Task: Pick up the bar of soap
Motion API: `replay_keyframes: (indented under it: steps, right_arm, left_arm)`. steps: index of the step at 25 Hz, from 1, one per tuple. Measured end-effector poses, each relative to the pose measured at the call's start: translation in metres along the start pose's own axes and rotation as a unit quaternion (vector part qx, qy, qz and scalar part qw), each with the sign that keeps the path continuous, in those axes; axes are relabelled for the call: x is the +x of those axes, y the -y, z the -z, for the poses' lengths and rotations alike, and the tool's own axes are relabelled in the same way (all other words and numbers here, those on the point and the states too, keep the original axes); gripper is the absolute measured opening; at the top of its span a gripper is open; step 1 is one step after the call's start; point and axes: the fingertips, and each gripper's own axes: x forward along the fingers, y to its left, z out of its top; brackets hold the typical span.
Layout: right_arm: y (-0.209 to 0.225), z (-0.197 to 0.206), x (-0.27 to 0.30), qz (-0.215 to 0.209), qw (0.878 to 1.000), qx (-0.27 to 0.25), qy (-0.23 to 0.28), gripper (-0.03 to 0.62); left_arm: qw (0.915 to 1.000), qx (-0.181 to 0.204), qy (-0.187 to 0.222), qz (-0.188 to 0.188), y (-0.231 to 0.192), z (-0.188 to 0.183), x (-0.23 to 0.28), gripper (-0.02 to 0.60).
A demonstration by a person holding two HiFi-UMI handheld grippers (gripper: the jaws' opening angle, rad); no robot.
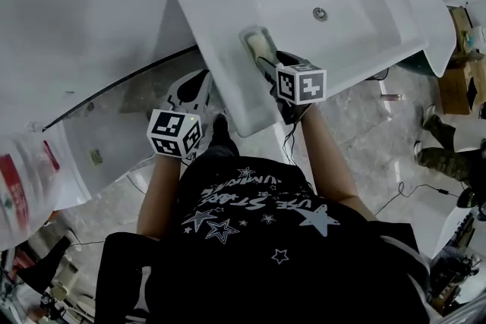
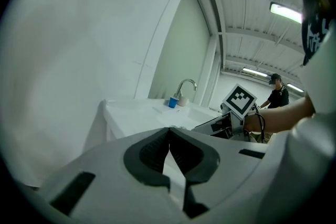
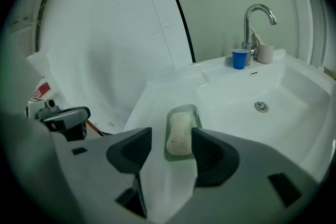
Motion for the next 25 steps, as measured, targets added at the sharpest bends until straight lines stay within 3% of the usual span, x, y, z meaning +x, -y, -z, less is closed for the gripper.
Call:
replay_keyframes:
  steps: [11,25]
  right_arm:
    - [0.015,0.002,0.045,0.051,0.996,-0.020,-0.075,0.225]
    - [0.023,0.009,0.060,0.106,0.980,-0.025,-0.164,0.197]
  left_arm:
    - [0.9997,-0.017,-0.011,0.017,-0.030,0.001,0.022,0.011]
    - [0.9993,-0.027,-0.006,0.023,-0.044,-0.004,0.028,0.011]
